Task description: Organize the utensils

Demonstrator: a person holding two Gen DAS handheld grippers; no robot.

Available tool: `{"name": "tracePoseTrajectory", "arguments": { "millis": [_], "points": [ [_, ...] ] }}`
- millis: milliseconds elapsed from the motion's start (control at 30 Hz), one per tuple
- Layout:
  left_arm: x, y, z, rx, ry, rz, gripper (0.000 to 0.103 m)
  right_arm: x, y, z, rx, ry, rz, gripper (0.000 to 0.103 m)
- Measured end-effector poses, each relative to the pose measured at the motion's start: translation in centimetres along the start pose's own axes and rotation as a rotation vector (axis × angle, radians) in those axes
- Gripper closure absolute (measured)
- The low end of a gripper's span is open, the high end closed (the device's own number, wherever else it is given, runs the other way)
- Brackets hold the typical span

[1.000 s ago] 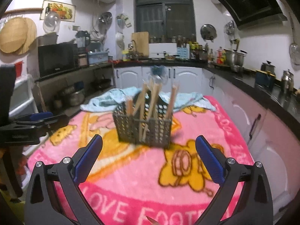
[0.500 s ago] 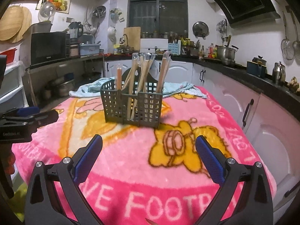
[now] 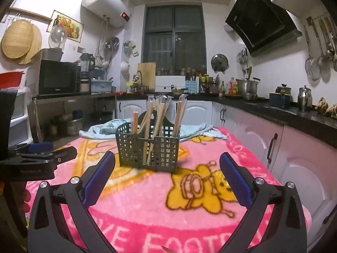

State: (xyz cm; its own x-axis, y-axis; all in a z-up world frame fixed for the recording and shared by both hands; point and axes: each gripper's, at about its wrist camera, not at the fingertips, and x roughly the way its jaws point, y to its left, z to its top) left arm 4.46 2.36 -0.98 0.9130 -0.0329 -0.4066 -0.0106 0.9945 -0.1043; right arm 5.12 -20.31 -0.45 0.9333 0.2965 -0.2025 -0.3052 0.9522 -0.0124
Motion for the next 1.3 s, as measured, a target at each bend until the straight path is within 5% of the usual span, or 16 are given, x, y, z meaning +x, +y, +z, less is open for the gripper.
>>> {"name": "tracePoseTrajectory", "arguments": {
  "millis": [1300],
  "points": [
    [-0.5,-0.2,0.4,0.010,-0.027,-0.002,0.011,0.5,1.1,-0.6,-0.012,0.015,0.006,0.006]
  ]
}}
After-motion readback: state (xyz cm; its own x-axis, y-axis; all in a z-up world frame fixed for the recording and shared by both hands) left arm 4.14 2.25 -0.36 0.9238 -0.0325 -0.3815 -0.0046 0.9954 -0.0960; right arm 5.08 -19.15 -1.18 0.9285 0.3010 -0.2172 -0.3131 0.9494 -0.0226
